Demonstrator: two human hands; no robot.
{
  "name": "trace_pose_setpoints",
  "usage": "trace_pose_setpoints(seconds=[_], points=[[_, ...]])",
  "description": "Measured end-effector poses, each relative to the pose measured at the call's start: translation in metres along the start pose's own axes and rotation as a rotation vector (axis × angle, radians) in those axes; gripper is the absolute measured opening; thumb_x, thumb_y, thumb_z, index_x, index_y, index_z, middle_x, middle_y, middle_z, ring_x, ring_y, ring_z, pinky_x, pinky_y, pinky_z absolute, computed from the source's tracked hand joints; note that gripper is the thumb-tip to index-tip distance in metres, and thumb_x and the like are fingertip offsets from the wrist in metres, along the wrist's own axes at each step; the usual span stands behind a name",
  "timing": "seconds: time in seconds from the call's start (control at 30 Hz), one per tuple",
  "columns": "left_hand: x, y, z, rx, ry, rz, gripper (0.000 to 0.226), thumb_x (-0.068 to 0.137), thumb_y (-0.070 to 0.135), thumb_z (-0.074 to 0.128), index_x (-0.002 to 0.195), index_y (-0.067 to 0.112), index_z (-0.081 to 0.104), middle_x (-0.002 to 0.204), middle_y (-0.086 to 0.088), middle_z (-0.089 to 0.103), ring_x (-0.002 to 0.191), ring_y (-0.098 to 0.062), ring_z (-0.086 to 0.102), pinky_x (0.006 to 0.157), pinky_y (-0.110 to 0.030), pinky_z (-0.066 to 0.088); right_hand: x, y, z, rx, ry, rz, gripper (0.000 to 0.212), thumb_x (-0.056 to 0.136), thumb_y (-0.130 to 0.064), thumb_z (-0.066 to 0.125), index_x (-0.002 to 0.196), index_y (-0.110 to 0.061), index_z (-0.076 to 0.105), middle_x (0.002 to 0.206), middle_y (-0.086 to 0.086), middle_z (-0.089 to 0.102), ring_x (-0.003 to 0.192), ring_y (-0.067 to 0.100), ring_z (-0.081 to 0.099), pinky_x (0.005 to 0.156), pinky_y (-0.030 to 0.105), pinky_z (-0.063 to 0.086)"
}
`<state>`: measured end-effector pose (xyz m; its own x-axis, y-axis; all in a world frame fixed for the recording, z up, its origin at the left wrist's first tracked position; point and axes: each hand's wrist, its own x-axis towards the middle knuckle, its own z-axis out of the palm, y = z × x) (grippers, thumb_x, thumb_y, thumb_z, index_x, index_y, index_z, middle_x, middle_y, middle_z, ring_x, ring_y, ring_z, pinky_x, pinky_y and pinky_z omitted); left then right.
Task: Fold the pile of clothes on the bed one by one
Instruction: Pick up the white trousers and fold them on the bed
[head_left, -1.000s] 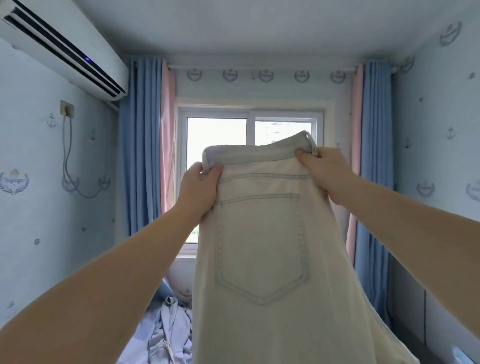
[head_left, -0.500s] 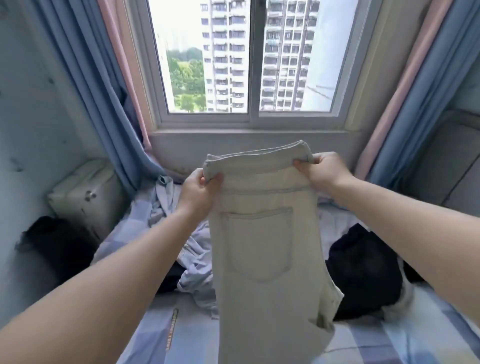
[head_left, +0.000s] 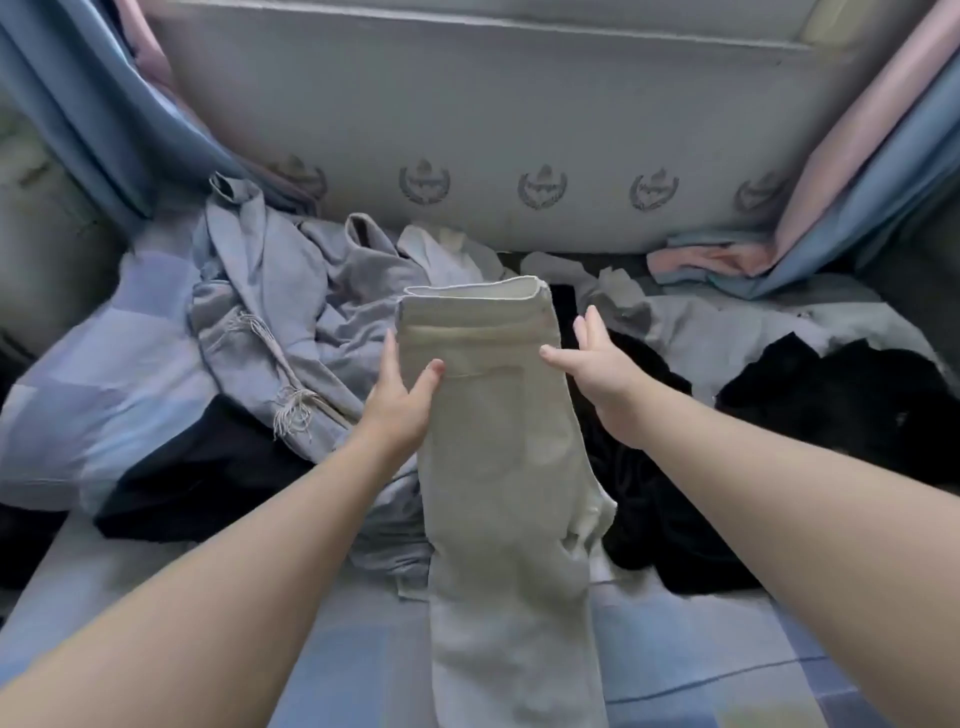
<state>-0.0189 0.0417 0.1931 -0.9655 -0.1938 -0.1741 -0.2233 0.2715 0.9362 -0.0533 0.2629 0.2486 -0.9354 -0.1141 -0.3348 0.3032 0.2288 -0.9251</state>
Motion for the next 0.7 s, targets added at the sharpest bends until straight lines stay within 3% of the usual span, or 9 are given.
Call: trace_pose_setpoints(seconds=[0.07, 0.17, 0.23, 0.43, 0.63, 0.7], points=[[-0.008, -0.032, 0.009, 0.164, -0.079, 0.052, 0.088, 0.087, 0.069, 0.049, 0.159, 0.041, 0.007, 0.166, 0.006, 0.02, 0.153, -0.021, 0.018, 0.124, -0.051, 0.019, -0.006, 0.034, 0.002, -0.076, -0.067, 0.053, 0.094, 0.099, -0.031, 0.061, 0.158, -0.037, -0.012, 0.167, -0.014, -0.003, 0.153, 0.009, 0.009, 0.109, 0.029, 0.022], [-0.039, -0.066, 0.018, 0.318, -0.168, 0.112, 0.085, 0.084, 0.075, 0.041, 0.158, 0.046, 0.012, 0.167, 0.013, 0.015, 0.155, -0.016, 0.008, 0.124, -0.051, 0.015, -0.033, 0.084, -0.002, -0.35, -0.09, 0.097, 0.094, 0.092, -0.048, 0.064, 0.155, -0.051, -0.006, 0.167, -0.013, -0.005, 0.154, 0.01, -0.008, 0.121, 0.044, 0.013], [-0.066, -0.08, 0.023, 0.396, -0.209, 0.113, 0.087, 0.078, 0.079, 0.032, 0.156, 0.049, 0.01, 0.167, 0.017, 0.01, 0.155, -0.011, 0.003, 0.125, -0.048, 0.012, -0.059, 0.105, -0.005, -0.513, -0.079, 0.089, 0.09, 0.094, -0.051, 0.06, 0.154, -0.051, -0.006, 0.166, -0.019, -0.003, 0.153, 0.009, -0.014, 0.124, 0.047, 0.007], [-0.182, -0.136, 0.045, 0.511, -0.352, -0.058, 0.066, 0.099, 0.059, 0.045, 0.156, 0.049, 0.013, 0.167, 0.017, 0.005, 0.154, -0.013, 0.003, 0.123, -0.049, 0.017, -0.155, 0.183, -0.015, -0.724, -0.115, 0.147, 0.086, 0.096, -0.053, 0.054, 0.155, -0.049, -0.008, 0.164, -0.026, -0.006, 0.154, 0.012, -0.009, 0.123, 0.05, 0.01], [-0.341, -0.225, 0.075, 0.516, -0.386, -0.352, 0.071, 0.099, 0.049, 0.055, 0.159, 0.03, 0.022, 0.163, 0.008, 0.029, 0.15, -0.019, 0.023, 0.119, -0.036, 0.024, -0.267, 0.302, -0.02, -0.649, -0.198, 0.292, 0.082, 0.097, -0.051, 0.055, 0.158, -0.043, 0.0, 0.167, -0.016, 0.005, 0.155, 0.016, 0.001, 0.123, 0.052, 0.015], [-0.393, -0.262, 0.087, 0.514, -0.371, -0.454, 0.072, 0.097, 0.046, 0.059, 0.158, 0.024, 0.026, 0.16, 0.001, 0.036, 0.147, -0.024, 0.031, 0.117, -0.035, 0.029, -0.303, 0.342, -0.02, -0.594, -0.205, 0.316, 0.082, 0.097, -0.045, 0.059, 0.159, -0.038, 0.006, 0.166, -0.01, 0.015, 0.154, 0.018, 0.011, 0.123, 0.045, 0.019]])
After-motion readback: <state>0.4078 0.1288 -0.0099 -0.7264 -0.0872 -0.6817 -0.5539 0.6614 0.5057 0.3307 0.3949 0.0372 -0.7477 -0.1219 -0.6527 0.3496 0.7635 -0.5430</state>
